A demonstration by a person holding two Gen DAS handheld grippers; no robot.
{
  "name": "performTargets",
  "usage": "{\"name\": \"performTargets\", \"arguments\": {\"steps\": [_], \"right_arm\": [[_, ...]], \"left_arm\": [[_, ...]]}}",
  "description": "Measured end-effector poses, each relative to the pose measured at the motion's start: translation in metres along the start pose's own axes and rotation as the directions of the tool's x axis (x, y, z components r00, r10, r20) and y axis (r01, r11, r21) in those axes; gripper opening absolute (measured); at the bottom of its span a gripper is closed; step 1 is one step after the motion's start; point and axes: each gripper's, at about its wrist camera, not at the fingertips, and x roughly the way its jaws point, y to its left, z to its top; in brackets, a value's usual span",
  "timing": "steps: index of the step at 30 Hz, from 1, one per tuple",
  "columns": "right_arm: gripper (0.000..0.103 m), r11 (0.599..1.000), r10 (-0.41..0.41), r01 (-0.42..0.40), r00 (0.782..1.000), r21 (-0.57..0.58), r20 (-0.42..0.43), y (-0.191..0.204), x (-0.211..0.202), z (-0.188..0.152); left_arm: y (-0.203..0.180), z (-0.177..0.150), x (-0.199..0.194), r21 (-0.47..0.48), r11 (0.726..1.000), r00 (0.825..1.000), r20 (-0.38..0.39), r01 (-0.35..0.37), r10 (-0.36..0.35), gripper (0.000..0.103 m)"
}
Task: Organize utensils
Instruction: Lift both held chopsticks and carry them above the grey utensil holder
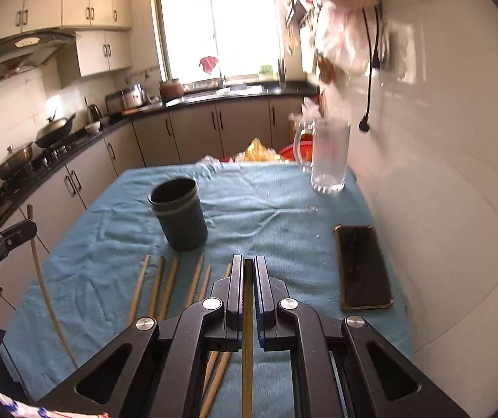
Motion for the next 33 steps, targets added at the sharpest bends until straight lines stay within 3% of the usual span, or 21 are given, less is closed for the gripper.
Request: {"name": "performTargets", "arguments": {"steps": [5,14,28,33], "right_arm": [[0.005,1.0,0.003,-0.002,0.999,-0.018,0.043,0.004,-0.029,0.002],[0.005,1.0,0.012,-0.01,0.993,-0.02,0.114,0.009,-0.066,0.005],[0.005,0.997,0.077,-0.075,0.983,-0.015,0.166,0.013,-0.08,0.038],[0.005,0.994,0.105,-0.101,0.976,-0.028,0.19,0.019,-0.079,0.054]], "left_arm": [[-0.005,0.0,-0.023,-0.037,0.999,0.999,0.021,0.031,-0.031,0.007],[-0.013,0.0,-0.045,-0.029,0.999,0.998,0.055,0.027,-0.025,0.007],[-0.003,0.026,-0.063,-0.035,0.995,0.991,0.097,0.093,-0.089,0.007],[0.0,0.035,-0.058,-0.039,0.996,0.992,0.101,0.082,-0.078,0.007]]}}
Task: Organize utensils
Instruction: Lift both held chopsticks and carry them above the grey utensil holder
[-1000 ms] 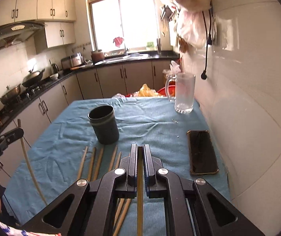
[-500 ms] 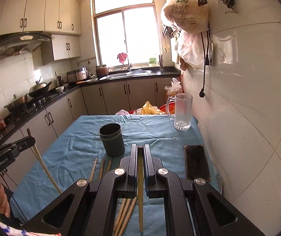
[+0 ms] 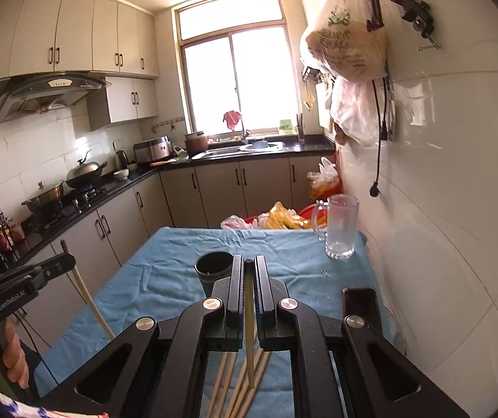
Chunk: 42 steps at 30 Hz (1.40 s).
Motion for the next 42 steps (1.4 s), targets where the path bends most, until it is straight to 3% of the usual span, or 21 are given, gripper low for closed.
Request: {"name": "performTargets", "arguments": {"steps": [7,15,26,33,42], "right_arm": [[0.005,1.0,0.018,-0.018,1.0,-0.011,0.014,0.0,0.01,0.019],[0.005,0.993,0.104,-0.105,0.994,0.056,0.032,-0.001,0.037,0.059],[0.005,0.986,0.131,-0.141,0.985,0.091,0.109,0.023,0.095,0.121],[0.005,0.996,0.046,-0.055,0.993,0.075,0.109,0.022,0.15,0.123],[0.005,0.987,0.069,-0.069,0.998,0.142,0.01,-0.002,0.215,0.098]], "left_arm": [[0.012,0.015,0.019,-0.039,0.999,0.999,-0.027,0.018,-0.019,0.007],[0.033,0.052,0.036,-0.107,0.994,0.999,-0.029,0.022,-0.025,0.007],[0.027,0.115,0.087,-0.096,0.995,0.999,0.042,0.018,-0.014,0.007],[0.009,0.141,0.137,-0.057,0.998,0.998,0.07,0.003,0.001,0.007],[0.005,0.137,0.212,-0.041,0.999,1.0,-0.01,-0.029,0.028,0.007]]}}
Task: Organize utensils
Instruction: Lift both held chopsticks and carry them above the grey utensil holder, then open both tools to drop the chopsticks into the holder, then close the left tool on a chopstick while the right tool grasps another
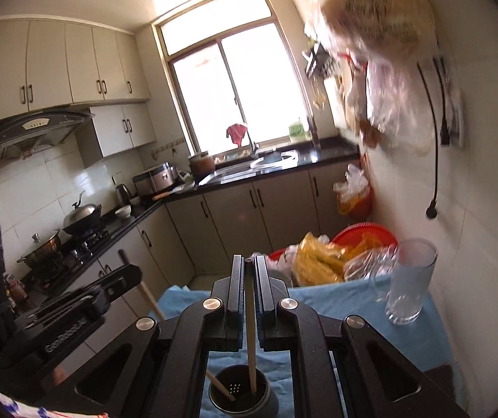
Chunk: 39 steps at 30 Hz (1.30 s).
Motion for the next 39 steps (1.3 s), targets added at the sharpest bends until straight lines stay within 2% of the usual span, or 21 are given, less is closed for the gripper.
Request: {"name": "performTargets", "arguments": {"steps": [6,9,12,14,16,19,22,25,28,31,35,39], "right_arm": [[0.005,1.0,-0.02,0.018,0.993,-0.018,-0.116,-0.005,0.045,-0.028],[0.006,0.999,-0.043,0.038,0.989,-0.037,-0.141,-0.008,0.059,-0.038],[0.007,0.998,-0.049,0.044,0.987,-0.036,-0.154,-0.013,0.064,-0.041],[0.012,0.998,-0.059,0.054,0.985,-0.033,-0.16,-0.015,0.064,-0.041],[0.028,0.998,-0.064,0.06,0.985,-0.036,-0.158,-0.015,0.061,-0.04],[0.035,0.996,-0.08,0.075,0.987,-0.046,-0.141,-0.011,0.048,-0.036],[0.041,0.996,-0.082,0.077,0.989,-0.042,-0.119,-0.009,0.025,-0.032],[0.048,0.996,-0.084,0.08,0.991,-0.045,-0.104,-0.008,0.0,-0.035],[0.054,0.994,-0.103,0.096,0.988,-0.059,-0.114,-0.01,-0.029,-0.052],[0.056,0.992,-0.118,0.109,0.982,-0.064,-0.151,-0.017,-0.048,-0.076],[0.057,0.987,-0.157,0.146,0.96,-0.061,-0.234,-0.042,-0.064,-0.123],[0.055,0.984,-0.17,0.177,0.922,-0.012,-0.347,-0.077,-0.065,-0.169]], "left_arm": [[0.005,-0.023,0.043,0.004,0.999,0.996,-0.087,-0.036,0.037,0.007],[0.01,-0.033,0.054,-0.011,0.999,0.991,-0.124,-0.045,0.043,0.007],[0.017,-0.035,0.054,-0.038,0.998,0.991,-0.128,-0.049,0.044,0.01],[0.02,-0.034,0.048,-0.048,0.998,0.991,-0.127,-0.042,0.035,0.021],[0.021,-0.032,0.038,-0.049,0.997,0.993,-0.11,-0.054,0.048,0.031],[0.023,-0.029,0.012,-0.049,0.997,0.995,-0.079,-0.067,0.063,0.04],[0.025,-0.029,-0.016,-0.041,0.996,0.995,-0.057,-0.081,0.078,0.044],[0.03,-0.037,-0.053,-0.034,0.995,0.995,-0.036,-0.095,0.094,0.05],[0.039,-0.052,-0.081,-0.032,0.993,0.994,-0.027,-0.11,0.109,0.058],[0.056,-0.077,-0.104,-0.043,0.988,0.989,-0.044,-0.146,0.144,0.06],[0.082,-0.11,-0.105,-0.082,0.979,0.975,-0.135,-0.187,0.175,0.061],[0.103,-0.149,-0.089,-0.122,0.969,0.952,-0.246,-0.216,0.181,0.061]]}}
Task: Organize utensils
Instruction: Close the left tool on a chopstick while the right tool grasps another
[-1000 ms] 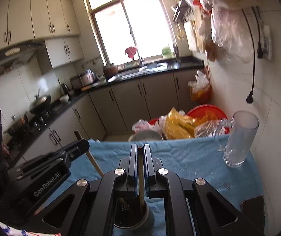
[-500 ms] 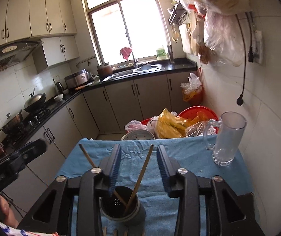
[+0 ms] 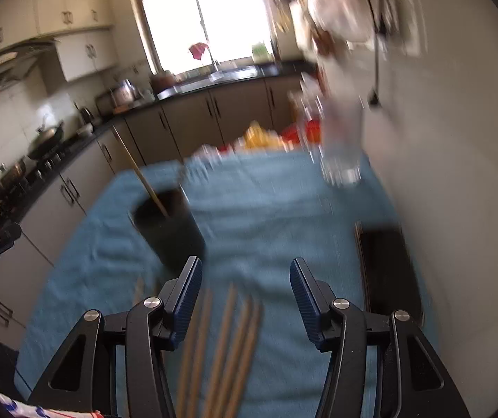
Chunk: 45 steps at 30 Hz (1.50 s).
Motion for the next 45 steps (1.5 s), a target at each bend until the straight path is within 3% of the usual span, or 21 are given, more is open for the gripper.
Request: {"name": "performTargets", "arguments": {"steps": [3,6,14,21,25,28,34,45], "right_arm": [[0.038,0.999,0.012,-0.009,0.997,0.035,-0.08,-0.017,0.018,-0.021],[0.03,0.998,0.041,-0.033,0.988,0.055,-0.149,-0.025,0.037,-0.035],[0.027,0.999,0.044,-0.037,0.978,0.035,-0.204,-0.017,0.065,-0.043],[0.019,0.999,0.003,-0.011,0.978,-0.033,-0.21,-0.005,0.08,-0.045],[0.016,0.999,-0.021,0.013,0.979,-0.042,-0.205,-0.004,0.086,-0.04],[0.013,0.998,-0.043,0.034,0.974,-0.047,-0.224,-0.005,0.093,-0.036],[0.013,0.997,0.063,-0.054,0.975,0.051,-0.215,-0.011,0.088,-0.03],[0.013,0.997,-0.059,0.04,0.96,-0.072,-0.273,0.011,0.11,-0.023]], "left_arm": [[0.0,-0.02,0.028,0.007,1.0,0.997,-0.083,0.002,-0.002,0.06],[-0.011,-0.038,0.055,0.012,0.999,0.984,-0.173,0.05,-0.047,0.057],[-0.059,-0.066,0.112,0.102,0.99,0.956,-0.288,0.096,-0.063,0.049],[-0.077,-0.07,0.148,0.146,0.988,0.941,-0.338,0.053,0.0,0.023],[-0.082,-0.072,0.149,0.193,0.981,0.95,-0.311,0.023,0.039,0.008],[-0.08,-0.071,0.149,0.197,0.98,0.95,-0.311,0.035,0.029,0.007],[-0.064,-0.069,0.146,0.152,0.986,0.942,-0.337,0.069,-0.014,0.007],[-0.068,-0.066,0.152,0.158,0.985,0.938,-0.345,0.074,-0.015,0.007]]}}
